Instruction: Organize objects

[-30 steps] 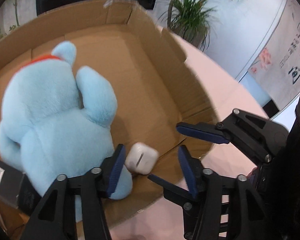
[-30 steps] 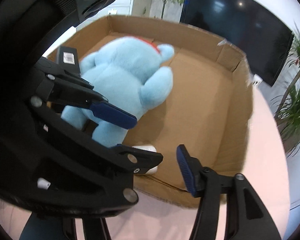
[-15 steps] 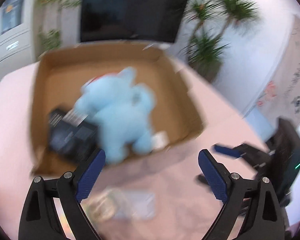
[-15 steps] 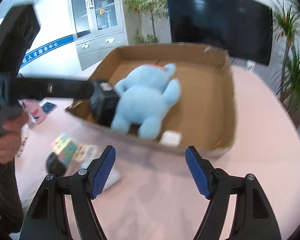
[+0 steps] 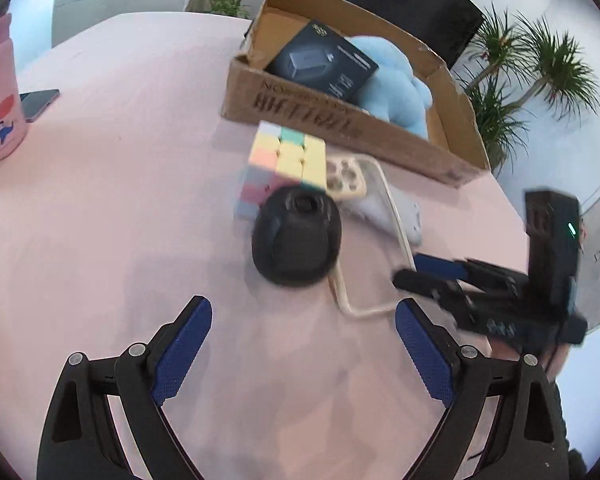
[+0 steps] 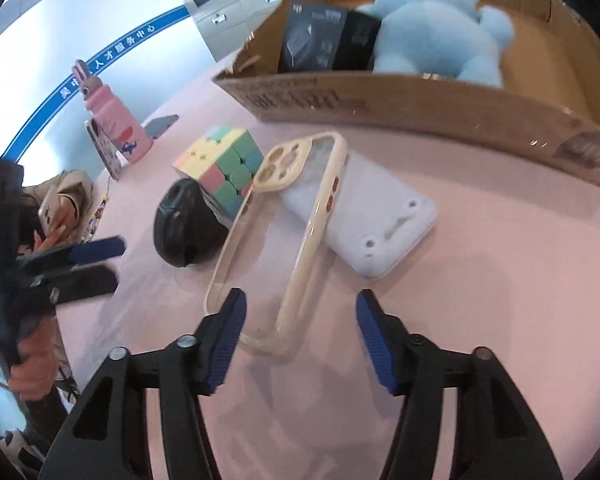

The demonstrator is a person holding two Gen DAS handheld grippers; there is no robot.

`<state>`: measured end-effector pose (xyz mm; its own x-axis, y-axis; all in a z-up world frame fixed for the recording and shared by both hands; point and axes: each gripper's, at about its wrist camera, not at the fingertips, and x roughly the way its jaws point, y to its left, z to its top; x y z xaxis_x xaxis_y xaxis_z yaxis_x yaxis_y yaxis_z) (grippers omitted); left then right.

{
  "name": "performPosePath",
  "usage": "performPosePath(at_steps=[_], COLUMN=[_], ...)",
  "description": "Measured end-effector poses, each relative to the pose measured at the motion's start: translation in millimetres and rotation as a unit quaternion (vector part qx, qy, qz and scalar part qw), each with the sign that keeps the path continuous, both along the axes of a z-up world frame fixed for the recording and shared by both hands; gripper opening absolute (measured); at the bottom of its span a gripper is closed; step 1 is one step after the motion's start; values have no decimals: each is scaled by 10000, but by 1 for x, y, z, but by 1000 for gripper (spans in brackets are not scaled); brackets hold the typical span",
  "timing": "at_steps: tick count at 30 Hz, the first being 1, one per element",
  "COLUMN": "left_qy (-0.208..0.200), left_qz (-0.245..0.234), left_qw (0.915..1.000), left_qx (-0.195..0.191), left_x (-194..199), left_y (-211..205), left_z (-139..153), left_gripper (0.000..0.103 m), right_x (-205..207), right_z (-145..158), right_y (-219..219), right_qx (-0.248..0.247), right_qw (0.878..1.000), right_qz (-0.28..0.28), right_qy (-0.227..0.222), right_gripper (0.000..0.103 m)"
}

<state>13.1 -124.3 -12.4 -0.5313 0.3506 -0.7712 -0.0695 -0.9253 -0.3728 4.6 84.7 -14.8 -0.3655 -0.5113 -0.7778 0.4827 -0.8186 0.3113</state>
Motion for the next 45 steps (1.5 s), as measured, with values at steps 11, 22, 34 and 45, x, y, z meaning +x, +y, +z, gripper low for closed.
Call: performPosePath(at_steps=[11,22,34,45], left_qy=[309,-94,290,622], left_qz=[-544,-331,-787,-1802], left_qw=[9976,9979,9834,9705], left_qx=[-310,-540,-1608,-1476], left_x=[14,-39,-18,25], left_y=[58,77,137,199], left_z=[-7,-18,-31,-30], left_gripper=[93,93,79,80], right_x=[30,2,16,32], right_z=[9,13,20,5], right_y=[74,69,101,87], right_qx=[-67,-1,-501,-774], right_qw=[9992,9965,9942,9911], right_qz=[-399,-838,-939,-815], right_qy=[9,41,-170,-710], right_gripper=[0,57,60,33])
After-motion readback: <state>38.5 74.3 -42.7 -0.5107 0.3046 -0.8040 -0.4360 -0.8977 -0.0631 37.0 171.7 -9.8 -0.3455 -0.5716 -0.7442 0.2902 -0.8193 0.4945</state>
